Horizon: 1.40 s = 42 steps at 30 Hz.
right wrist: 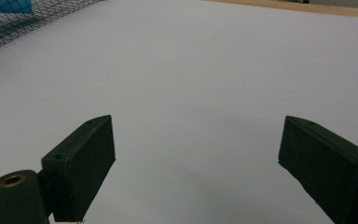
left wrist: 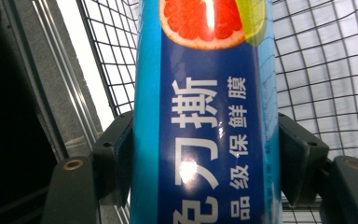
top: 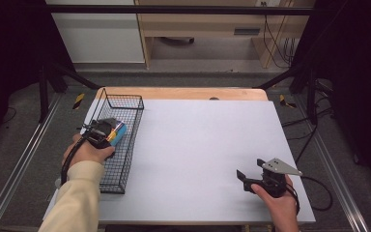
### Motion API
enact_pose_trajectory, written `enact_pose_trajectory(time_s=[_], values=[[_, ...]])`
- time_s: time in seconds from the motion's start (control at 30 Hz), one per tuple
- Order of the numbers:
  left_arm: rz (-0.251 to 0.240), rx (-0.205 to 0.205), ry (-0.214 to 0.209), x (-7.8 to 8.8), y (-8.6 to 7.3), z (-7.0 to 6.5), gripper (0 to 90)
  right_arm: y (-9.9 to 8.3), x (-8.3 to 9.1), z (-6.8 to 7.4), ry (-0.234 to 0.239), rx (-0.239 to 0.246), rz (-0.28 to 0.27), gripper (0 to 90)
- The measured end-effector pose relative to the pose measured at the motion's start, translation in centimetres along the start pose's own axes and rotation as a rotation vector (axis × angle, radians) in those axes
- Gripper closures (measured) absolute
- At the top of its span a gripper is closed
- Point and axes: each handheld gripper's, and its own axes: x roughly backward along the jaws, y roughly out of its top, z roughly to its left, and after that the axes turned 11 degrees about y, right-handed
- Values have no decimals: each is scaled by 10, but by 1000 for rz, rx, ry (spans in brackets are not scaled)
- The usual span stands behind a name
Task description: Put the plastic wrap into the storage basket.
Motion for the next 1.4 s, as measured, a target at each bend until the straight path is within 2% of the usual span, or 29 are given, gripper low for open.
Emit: enact_pose_trajectory(time_s=[0.6,0.93,1.4], values=[[17,6,6,-7,-4,-6,320,0,-1,1,7,3,2,109],[20,-15,30,-8,-3,-10,320,0,-1,1,11,8,3,108],[26,-16,37,-7,-3,-12,319,0,-2,1,14,7,5,109]])
